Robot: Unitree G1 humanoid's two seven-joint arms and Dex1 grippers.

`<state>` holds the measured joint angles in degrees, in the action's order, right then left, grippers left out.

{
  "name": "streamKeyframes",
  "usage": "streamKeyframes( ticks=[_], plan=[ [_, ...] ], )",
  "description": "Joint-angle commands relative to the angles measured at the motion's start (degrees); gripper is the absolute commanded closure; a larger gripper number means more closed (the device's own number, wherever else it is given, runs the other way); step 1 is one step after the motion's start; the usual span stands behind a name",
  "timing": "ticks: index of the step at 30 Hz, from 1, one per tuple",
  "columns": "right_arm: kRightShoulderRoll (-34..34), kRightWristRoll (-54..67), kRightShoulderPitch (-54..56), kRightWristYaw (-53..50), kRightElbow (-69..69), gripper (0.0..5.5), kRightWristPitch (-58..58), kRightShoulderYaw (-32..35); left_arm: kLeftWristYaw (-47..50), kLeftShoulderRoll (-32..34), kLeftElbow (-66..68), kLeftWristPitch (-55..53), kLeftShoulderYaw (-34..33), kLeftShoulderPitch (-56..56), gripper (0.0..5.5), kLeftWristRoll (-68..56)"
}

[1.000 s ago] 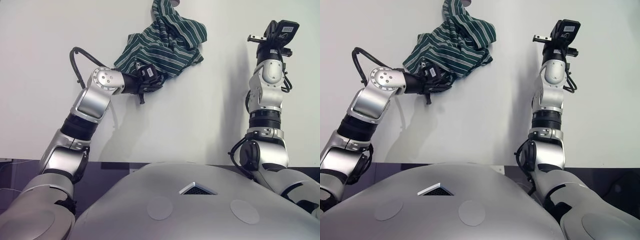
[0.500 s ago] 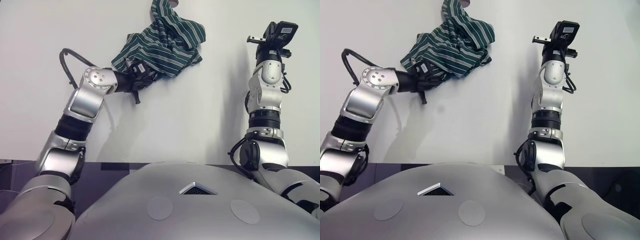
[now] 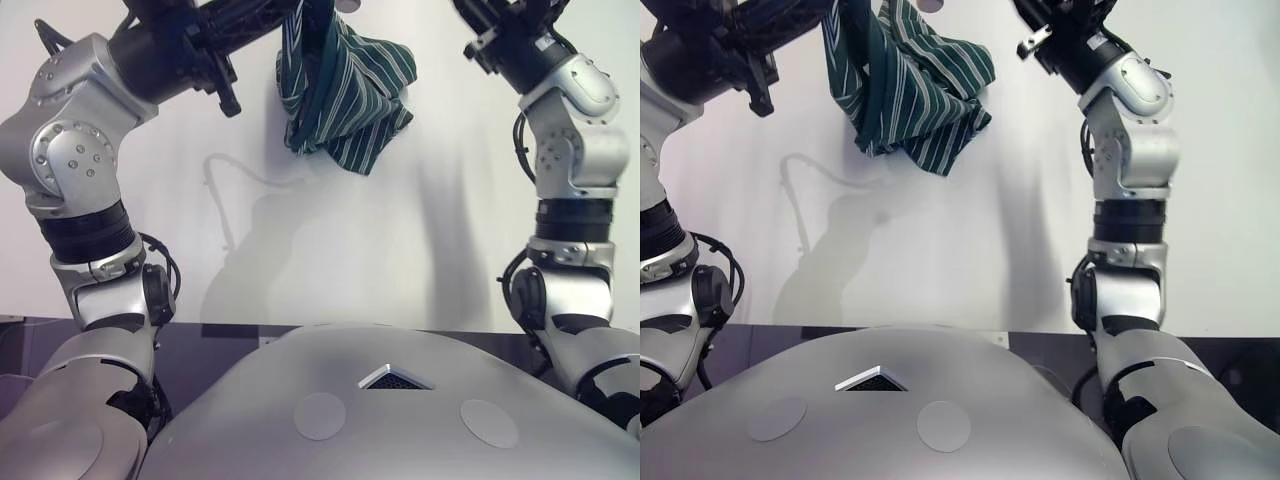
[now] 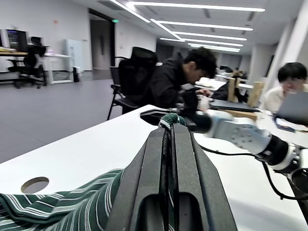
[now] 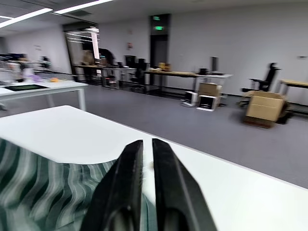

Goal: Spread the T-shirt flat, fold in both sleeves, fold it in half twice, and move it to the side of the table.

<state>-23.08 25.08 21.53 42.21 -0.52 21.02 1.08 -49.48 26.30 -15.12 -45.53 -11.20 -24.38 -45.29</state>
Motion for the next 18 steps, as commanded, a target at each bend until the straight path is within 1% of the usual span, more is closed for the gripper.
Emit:
streamKeyframes(
  ticks=[1,3,5,8,10,12,15,18],
  plan=[
    [-3.88,5.93,-4.99,6.78,-8.94,4.29,8.00,-2.35,3.88,-3.47,2.14,1.30,1.39,-5.03,5.50,-0.37],
    [-2.94,7.55,-4.55,5.43,-8.88,3.91,9.27,-0.39,4.91,-6.34,3.62,1.34,2.75,-9.24,5.50,-1.39],
    [-1.50,6.73,-1.98,1.17,-4.11,3.56,8.43,2.54,5.14,-9.28,7.11,2.01,4.86,-14.71,5.50,-0.84],
    [-0.08,1.89,4.01,-8.94,7.98,3.56,4.85,7.01,7.51,-12.68,20.82,7.99,8.69,-25.02,5.50,7.01],
    [0.44,0.67,6.26,-13.43,12.46,3.56,2.76,9.47,10.26,-14.34,30.90,12.44,8.36,-32.39,5.50,10.87],
    [1.48,1.58,7.41,-15.36,13.42,3.56,2.24,11.33,11.46,-14.72,38.58,15.94,8.28,-37.05,5.50,14.19],
    [2.26,2.59,7.50,-16.02,13.04,3.56,2.61,12.42,11.63,-14.67,47.56,20.69,11.29,-37.99,5.50,20.67],
    [2.27,1.15,5.65,-14.33,11.14,3.56,3.04,9.96,11.82,-14.57,55.60,26.18,15.35,-35.49,5.50,28.09]
  ],
)
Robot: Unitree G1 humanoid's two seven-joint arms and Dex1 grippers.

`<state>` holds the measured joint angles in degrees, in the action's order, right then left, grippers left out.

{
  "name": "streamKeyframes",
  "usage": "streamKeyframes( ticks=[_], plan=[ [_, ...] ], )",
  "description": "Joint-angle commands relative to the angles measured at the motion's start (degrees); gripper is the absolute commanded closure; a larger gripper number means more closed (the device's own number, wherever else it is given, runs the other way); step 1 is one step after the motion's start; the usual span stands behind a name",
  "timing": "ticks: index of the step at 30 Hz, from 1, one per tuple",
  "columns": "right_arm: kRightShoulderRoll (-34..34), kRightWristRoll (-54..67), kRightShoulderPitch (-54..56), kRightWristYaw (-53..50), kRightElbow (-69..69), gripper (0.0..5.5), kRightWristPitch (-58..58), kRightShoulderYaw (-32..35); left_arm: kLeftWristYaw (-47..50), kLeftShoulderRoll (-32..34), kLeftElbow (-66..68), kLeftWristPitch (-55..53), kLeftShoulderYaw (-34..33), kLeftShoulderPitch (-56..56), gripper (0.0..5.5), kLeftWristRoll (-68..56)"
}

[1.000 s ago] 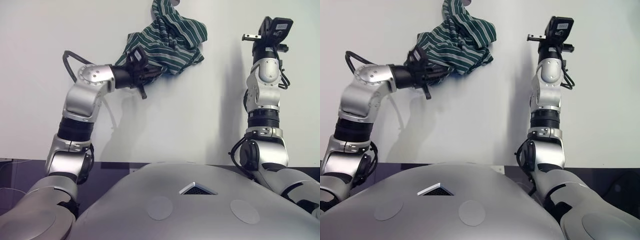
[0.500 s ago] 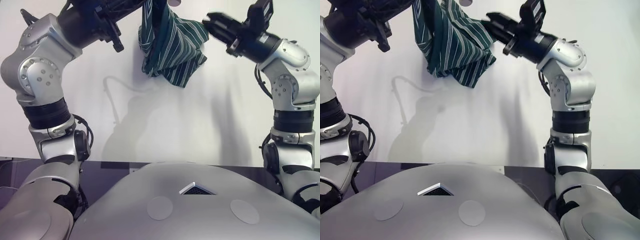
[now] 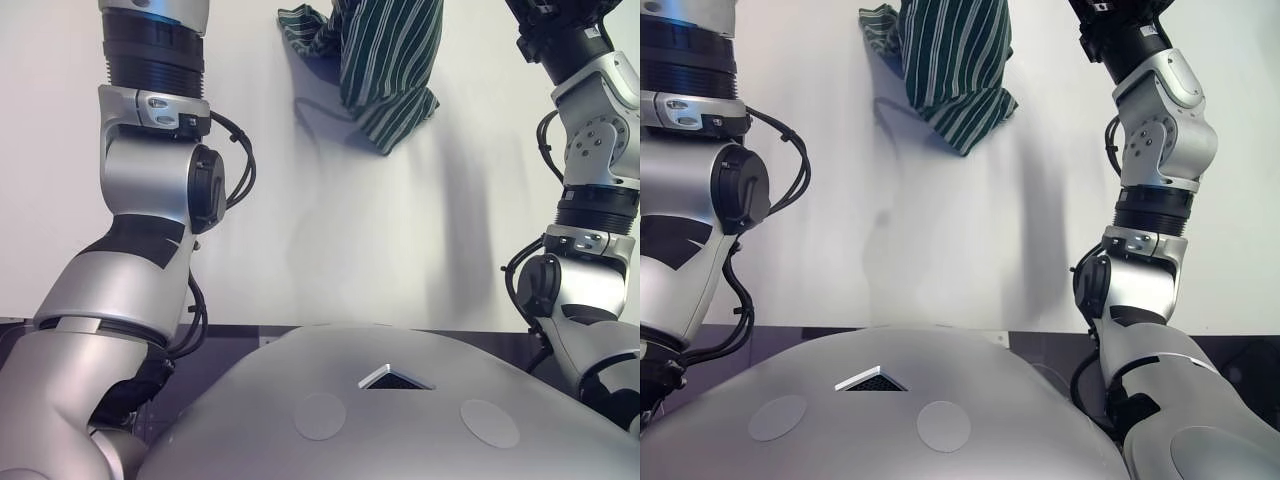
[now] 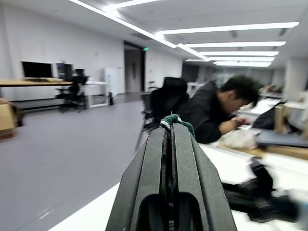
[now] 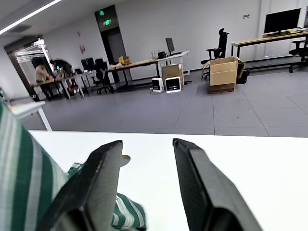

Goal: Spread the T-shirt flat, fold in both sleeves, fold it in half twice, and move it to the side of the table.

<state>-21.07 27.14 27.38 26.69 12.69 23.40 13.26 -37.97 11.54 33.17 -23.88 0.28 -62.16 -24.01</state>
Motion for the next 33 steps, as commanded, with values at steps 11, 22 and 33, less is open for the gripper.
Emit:
streamKeyframes(
  ticks=[11,22,33],
  plan=[
    [2.38,-12.21,-6.30,11.65,-8.16,3.56,3.01,-29.20,9.71,-1.01,28.11,17.07,4.26,4.89,5.50,18.40],
    [-18.25,-26.04,-10.92,28.87,4.64,3.56,-5.71,-36.48,3.19,4.55,8.22,9.69,3.67,16.96,5.50,17.65],
    [-8.76,-11.17,-3.27,28.70,2.36,4.08,-5.07,-23.11,2.61,7.27,-21.30,-9.09,2.46,31.51,5.50,12.92]
  ],
)
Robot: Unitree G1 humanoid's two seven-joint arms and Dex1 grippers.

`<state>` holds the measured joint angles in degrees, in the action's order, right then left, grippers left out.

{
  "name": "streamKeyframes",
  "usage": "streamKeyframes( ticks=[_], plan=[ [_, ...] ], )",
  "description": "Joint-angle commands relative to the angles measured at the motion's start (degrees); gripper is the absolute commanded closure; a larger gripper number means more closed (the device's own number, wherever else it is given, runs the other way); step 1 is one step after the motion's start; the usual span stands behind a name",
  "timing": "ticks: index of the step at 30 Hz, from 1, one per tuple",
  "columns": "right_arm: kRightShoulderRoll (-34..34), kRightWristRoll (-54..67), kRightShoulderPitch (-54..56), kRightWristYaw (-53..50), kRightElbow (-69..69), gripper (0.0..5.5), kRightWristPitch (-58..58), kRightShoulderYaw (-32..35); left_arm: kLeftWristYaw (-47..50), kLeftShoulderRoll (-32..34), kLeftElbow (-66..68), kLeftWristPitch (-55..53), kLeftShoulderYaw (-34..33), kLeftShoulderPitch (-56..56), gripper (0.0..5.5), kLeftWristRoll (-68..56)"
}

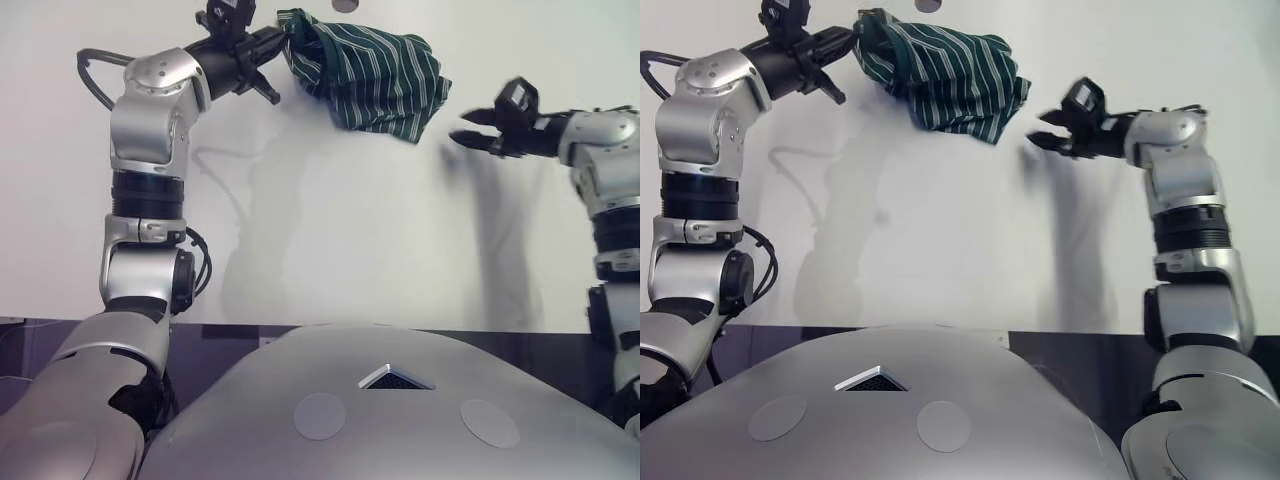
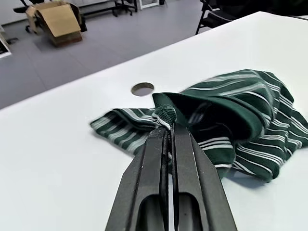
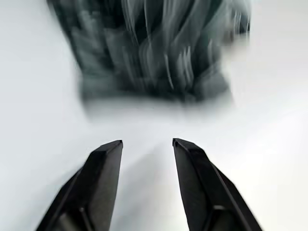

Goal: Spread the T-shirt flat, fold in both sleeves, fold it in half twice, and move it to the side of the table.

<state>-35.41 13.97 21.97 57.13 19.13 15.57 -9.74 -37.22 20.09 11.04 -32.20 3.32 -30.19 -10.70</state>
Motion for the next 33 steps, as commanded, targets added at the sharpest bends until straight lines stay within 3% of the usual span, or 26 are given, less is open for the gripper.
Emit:
streamKeyframes(
  ticks=[1,4,9,16,22,27,31,33],
  plan=[
    [7.90,1.65,2.14,-2.38,-4.86,4.24,3.29,-1.37,2.94,-2.06,2.54,-0.43,-1.37,-1.94,5.50,-0.55],
    [12.15,-0.64,1.84,-3.92,-6.46,4.96,5.08,-5.28,5.08,-4.11,7.49,1.11,-2.95,-6.64,5.50,-1.07],
    [18.88,-3.38,4.60,-9.50,-2.21,4.96,7.85,-7.34,5.71,-5.57,12.02,3.57,-3.26,-9.18,5.50,-0.75],
    [21.84,-7.38,7.90,-13.94,3.08,3.75,5.42,-7.03,5.24,-5.87,14.10,5.10,-2.99,-9.26,5.50,-0.52],
    [23.21,-15.03,9.04,-15.42,12.21,3.75,4.47,-12.53,5.56,-6.31,13.71,5.71,-2.87,-9.53,5.50,-0.46],
    [23.52,-14.24,9.42,-16.16,14.04,4.64,4.82,-9.61,5.60,-5.99,13.41,6.29,-2.95,-8.43,5.50,-0.27],
    [19.79,-13.86,7.02,-14.96,10.23,5.38,6.18,-6.90,6.15,-5.47,13.19,7.18,-3.86,-7.96,5.50,-0.38],
    [17.76,-10.69,5.30,-13.13,5.07,5.48,7.36,-3.46,6.33,-5.18,13.04,8.77,-4.83,-8.04,5.50,-0.65]
  ],
)
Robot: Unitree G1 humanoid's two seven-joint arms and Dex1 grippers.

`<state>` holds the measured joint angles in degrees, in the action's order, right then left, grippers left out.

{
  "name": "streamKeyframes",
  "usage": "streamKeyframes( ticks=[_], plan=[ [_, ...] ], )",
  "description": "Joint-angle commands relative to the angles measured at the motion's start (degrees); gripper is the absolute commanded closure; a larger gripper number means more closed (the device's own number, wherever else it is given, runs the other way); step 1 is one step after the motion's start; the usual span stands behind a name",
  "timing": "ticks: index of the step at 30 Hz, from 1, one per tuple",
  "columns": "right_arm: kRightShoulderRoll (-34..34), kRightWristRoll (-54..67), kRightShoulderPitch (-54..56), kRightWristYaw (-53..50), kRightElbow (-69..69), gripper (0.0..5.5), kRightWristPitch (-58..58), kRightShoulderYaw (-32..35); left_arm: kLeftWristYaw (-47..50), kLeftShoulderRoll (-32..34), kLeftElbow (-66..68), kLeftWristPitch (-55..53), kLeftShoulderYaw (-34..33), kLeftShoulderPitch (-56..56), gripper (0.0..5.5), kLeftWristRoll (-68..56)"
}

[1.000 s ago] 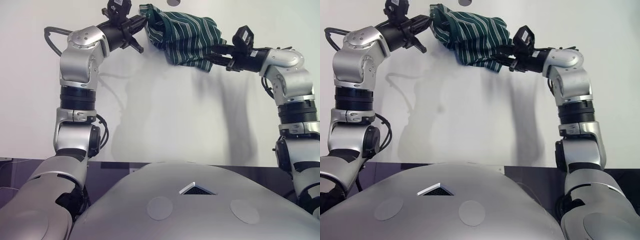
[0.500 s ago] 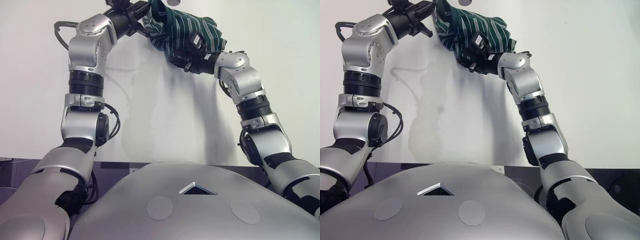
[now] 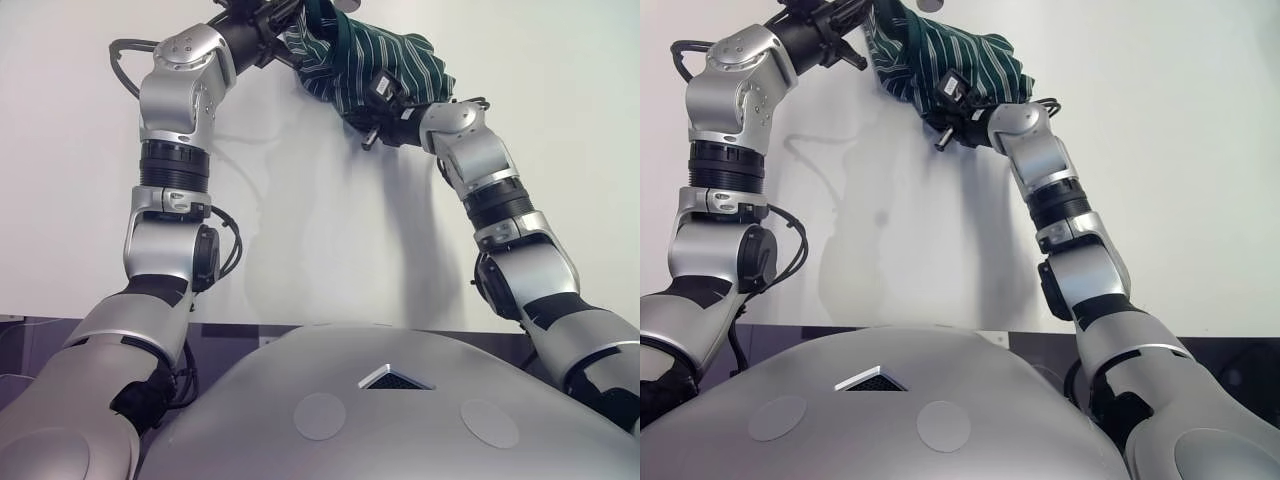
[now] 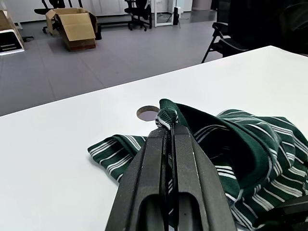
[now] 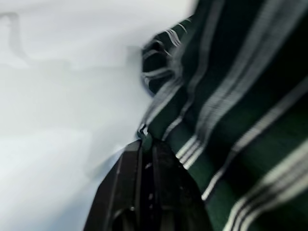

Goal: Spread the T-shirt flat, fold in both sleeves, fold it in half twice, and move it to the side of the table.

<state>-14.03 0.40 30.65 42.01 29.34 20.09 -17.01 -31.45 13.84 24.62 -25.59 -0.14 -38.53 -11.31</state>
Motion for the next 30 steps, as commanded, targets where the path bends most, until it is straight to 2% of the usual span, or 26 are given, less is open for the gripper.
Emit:
streamKeyframes(
  ticks=[1,3,5,8,13,17,21,25,26,28,30],
  plan=[
    [-4.21,5.08,-4.18,3.09,-8.13,5.48,3.75,5.72,0.55,1.14,-0.60,3.08,-1.78,0.23,5.50,-0.16],
    [-6.44,16.12,-3.88,7.46,-19.06,5.48,9.10,14.31,-1.71,1.78,-2.51,6.48,-3.89,-0.17,5.50,-2.31],
    [-9.85,25.08,0.30,10.72,-23.47,5.48,13.95,22.11,-4.32,3.36,-2.10,8.71,-6.28,-2.28,5.50,-4.47],
    [-15.49,27.26,12.70,11.74,-12.74,5.48,13.78,27.42,-8.32,7.35,6.23,12.26,-6.96,-10.77,5.50,-3.85],
    [-17.24,17.31,36.59,7.33,16.33,5.48,-2.06,25.19,-11.13,11.15,32.15,22.44,-5.62,-32.80,5.50,1.17],
    [-15.32,12.26,49.46,1.42,34.40,5.48,-12.35,24.89,-8.29,12.56,44.77,28.21,-4.18,-44.13,5.50,6.30],
    [-14.31,8.34,58.16,-4.87,43.58,5.48,-18.52,25.27,-0.07,13.28,50.84,30.24,-3.34,-52.29,5.50,11.35],
    [-14.11,6.43,61.33,-7.41,46.33,5.48,-20.70,26.20,4.73,13.91,52.51,30.66,-5.32,-55.45,5.50,12.57],
    [-14.15,6.16,61.61,-7.05,46.54,5.48,-20.90,26.36,4.90,14.06,52.63,30.57,-6.11,-55.91,5.50,12.29],
    [-14.61,5.60,60.54,2.08,46.12,5.48,-20.02,25.44,-0.40,15.15,52.55,29.40,-7.75,-55.59,5.50,10.98],
    [-16.42,4.99,57.56,19.44,44.10,5.48,-18.82,22.87,-14.57,16.91,51.91,27.64,-8.75,-53.77,5.50,9.27]
  ],
)
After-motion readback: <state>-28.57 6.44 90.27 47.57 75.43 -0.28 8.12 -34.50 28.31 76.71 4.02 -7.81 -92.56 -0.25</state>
